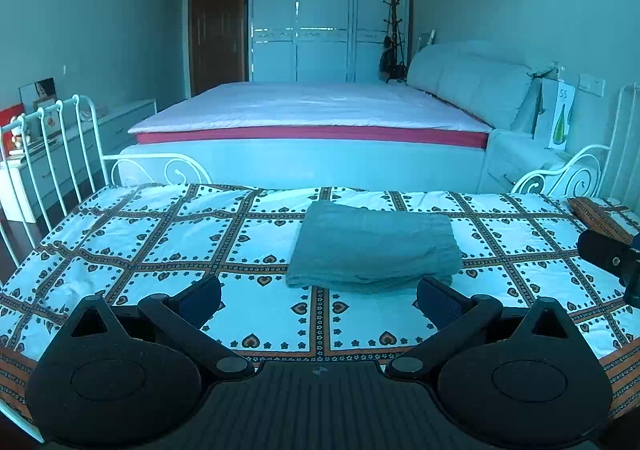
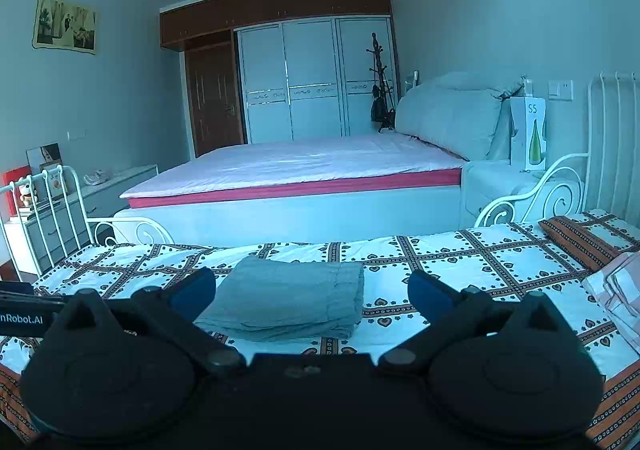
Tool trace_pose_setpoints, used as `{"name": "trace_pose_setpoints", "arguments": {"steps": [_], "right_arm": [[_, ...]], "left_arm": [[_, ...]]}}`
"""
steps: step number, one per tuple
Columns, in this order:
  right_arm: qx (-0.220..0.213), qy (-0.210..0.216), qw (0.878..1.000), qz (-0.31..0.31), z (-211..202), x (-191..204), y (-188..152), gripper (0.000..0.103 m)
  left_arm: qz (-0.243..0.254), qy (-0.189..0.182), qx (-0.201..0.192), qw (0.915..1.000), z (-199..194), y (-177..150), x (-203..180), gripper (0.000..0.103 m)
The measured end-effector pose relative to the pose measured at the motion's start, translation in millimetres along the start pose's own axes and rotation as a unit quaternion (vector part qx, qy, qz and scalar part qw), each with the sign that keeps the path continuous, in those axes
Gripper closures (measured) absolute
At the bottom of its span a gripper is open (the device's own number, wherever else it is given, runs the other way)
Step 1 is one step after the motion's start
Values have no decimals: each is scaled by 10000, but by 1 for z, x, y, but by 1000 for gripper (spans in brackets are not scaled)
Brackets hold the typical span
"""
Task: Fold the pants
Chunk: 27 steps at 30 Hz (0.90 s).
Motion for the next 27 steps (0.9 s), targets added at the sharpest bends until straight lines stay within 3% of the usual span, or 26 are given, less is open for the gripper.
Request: {"name": "trace_pose_setpoints", "arguments": {"steps": [27], "right_arm": [[66, 101, 9999, -12, 3, 12, -4, 6]], "left_arm": [[85, -100, 41, 9999, 5, -7, -4, 0]]}}
Point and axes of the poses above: each gripper's, at about its wrist camera, not at the fingertips, and z roughly the way its jaws point, x to its left, y to its top, the point moved 7 cm from there along z, roughly the way its jaws point, and after that the axes turned 5 degrees about -z, right-handed, at the moved point
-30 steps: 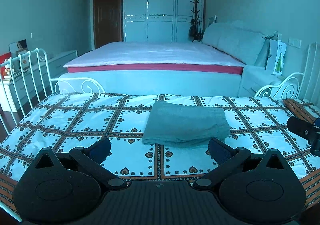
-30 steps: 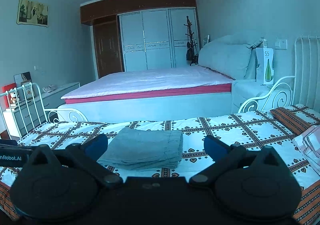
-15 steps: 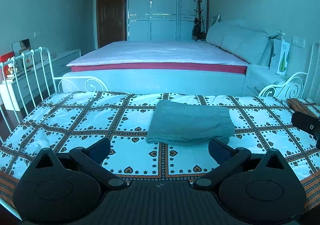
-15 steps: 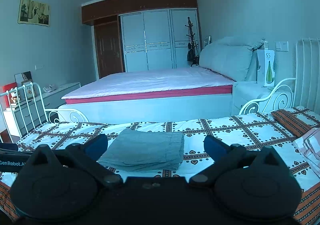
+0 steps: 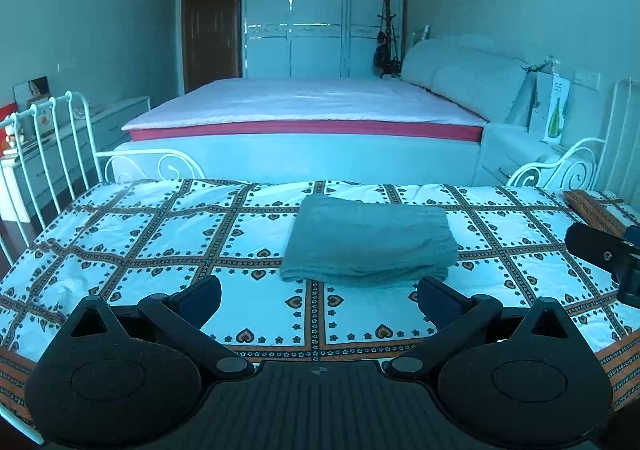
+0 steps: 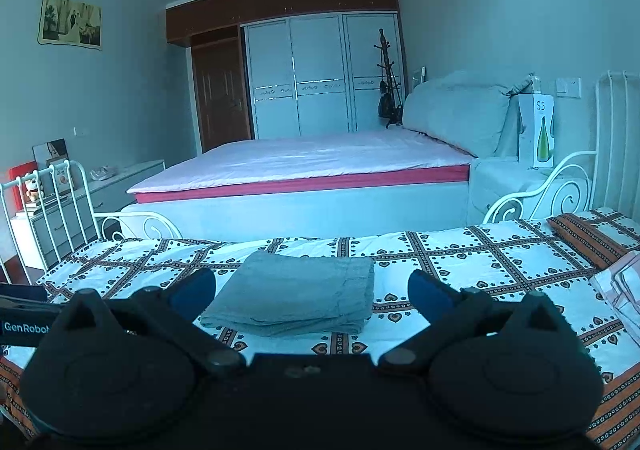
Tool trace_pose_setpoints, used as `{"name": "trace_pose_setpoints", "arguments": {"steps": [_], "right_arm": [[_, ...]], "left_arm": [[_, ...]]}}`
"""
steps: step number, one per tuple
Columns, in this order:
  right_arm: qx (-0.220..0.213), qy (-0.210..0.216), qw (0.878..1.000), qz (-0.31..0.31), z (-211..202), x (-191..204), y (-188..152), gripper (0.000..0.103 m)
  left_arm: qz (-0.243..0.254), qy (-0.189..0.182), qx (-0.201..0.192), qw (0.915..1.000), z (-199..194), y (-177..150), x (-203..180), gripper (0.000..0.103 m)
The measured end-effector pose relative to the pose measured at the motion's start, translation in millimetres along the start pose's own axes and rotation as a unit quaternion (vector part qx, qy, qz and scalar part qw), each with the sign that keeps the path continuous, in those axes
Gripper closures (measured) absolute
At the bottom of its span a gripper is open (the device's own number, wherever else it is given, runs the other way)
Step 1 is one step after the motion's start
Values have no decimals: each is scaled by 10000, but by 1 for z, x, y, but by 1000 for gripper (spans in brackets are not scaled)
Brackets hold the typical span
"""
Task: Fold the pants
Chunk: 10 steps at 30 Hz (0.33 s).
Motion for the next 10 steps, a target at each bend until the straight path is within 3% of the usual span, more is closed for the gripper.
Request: {"name": "trace_pose_setpoints", "arguments": {"steps": [7, 10], "right_arm": [[-10, -59, 10000, 64, 0, -3, 0, 7], [-12, -73, 10000, 63, -1, -5, -1, 7]], "left_arm": [[-173, -233, -342, 9990, -8, 5, -7, 5], [-171, -263, -309, 9990, -8, 7, -10, 5]]}}
Point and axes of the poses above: each gripper's, at about its wrist camera, not at the fingertips, and z roughly the way its jaws point, x to its left, y to its top, the point moved 7 cm from there along z, roughly the way its jaws point, and after that the axes turned 5 degrees about -z, right-handed, at the moved point
